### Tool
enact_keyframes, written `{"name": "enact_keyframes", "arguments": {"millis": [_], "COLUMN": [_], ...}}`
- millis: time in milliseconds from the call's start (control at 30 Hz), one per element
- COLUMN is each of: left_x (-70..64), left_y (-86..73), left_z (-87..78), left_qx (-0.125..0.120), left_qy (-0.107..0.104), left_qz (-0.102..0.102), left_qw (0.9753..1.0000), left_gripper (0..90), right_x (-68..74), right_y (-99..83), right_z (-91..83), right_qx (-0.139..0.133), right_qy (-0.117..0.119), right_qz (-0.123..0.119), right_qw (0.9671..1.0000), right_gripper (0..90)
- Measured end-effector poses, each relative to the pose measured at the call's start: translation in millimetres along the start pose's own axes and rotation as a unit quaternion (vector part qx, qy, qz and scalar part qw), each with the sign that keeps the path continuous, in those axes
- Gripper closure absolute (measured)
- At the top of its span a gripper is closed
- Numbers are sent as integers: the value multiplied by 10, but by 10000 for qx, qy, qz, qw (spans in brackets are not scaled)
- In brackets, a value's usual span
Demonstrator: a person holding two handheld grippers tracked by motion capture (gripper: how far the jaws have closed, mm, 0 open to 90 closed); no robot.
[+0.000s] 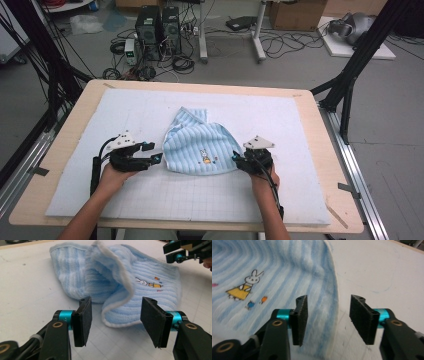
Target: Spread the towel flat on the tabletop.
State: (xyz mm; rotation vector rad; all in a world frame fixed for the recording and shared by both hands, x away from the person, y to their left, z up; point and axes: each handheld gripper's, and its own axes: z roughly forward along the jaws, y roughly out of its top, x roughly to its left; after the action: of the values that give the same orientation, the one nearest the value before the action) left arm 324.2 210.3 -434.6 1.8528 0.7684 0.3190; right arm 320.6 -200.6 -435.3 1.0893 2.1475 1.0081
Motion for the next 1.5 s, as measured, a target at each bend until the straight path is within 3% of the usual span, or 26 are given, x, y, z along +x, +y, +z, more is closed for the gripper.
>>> {"name": "enact_keyframes", "arguments": {"millis": [67,167,267,300,333,367,433,533,600,633,667,767,833,933,1033,1067,1100,1133,1167,1200,1267,1300,1333,1400,1467,1500], "left_x": [-50,-100,-211,-298,-298,-357,-415,-420,-399,-388,-379,-394,-370,-339,-256,-256,-238,-212,-212,-193,-139,-139,-91,-68,-33,-13], "left_y": [-32,-41,-54,-63,-63,-65,-44,-9,13,10,-13,-10,-12,-6,69,69,85,98,98,103,79,79,42,25,5,-13], "left_z": [-73,-101,-78,-17,-17,51,144,218,294,341,431,451,415,323,52,52,-32,-175,-175,-264,-393,-393,-409,-400,-367,-340], "left_qx": [-44,-80,-34,94,94,249,553,719,757,820,1059,1095,1074,974,678,678,554,308,308,213,107,107,13,-42,-62,-80], "left_qy": [63,46,-240,-445,-445,-533,-417,-358,-288,-277,-277,-223,-282,-376,-824,-824,-1032,-1447,-1447,-1674,-1874,-1874,-1811,-1745,-1418,-900], "left_qz": [2,28,132,293,293,456,775,928,895,854,849,960,891,779,662,662,642,582,582,540,446,446,289,164,-54,-133], "left_qw": [10000,10000,9996,9985,9985,9972,9946,9924,9927,9926,9904,9891,9898,9915,9921,9921,9910,9873,9873,9842,9812,9812,9830,9845,9899,9958], "left_gripper": [424,430,463,474,476,476,473,455,459,483,529,726,817,837,839,839,839,837,833,829,825,815,788,657,524,506], "right_x": [22,44,56,59,59,68,79,92,108,118,126,151,159,170,231,251,251,294,307,331,367,367,400,416,466,483], "right_y": [-62,-118,-142,-148,-148,-156,-159,-154,-155,-156,-156,-149,-144,-140,-123,-116,-116,-99,-92,-81,-68,-68,-59,-57,-48,-47], "right_z": [-24,-70,-128,-143,-143,-160,-163,-150,-131,-121,-112,-97,-92,-87,-73,-66,-66,-55,-52,-44,-25,-25,-2,9,37,48], "right_qx": [42,41,-59,-82,-82,-85,-70,-69,-24,8,16,25,16,10,42,40,40,22,18,13,9,9,56,85,136,149], "right_qy": [23,100,106,121,121,108,104,127,130,119,119,146,168,220,336,348,348,431,451,496,598,598,689,713,804,873], "right_qz": [-99,-51,-30,2,2,-1,4,-29,-27,-73,-109,-155,-185,-198,-368,-441,-441,-513,-554,-581,-639,-639,-719,-768,-862,-901], "right_qw": [9999,9999,9999,9999,9999,9999,9999,9999,9999,9999,9999,9998,9997,9996,9987,9984,9984,9977,9974,9971,9962,9962,9950,9945,9929,9920], "right_gripper": [377,351,332,330,330,321,317,313,308,306,306,305,304,304,305,305,305,308,312,321,344,344,373,380,426,448]}}
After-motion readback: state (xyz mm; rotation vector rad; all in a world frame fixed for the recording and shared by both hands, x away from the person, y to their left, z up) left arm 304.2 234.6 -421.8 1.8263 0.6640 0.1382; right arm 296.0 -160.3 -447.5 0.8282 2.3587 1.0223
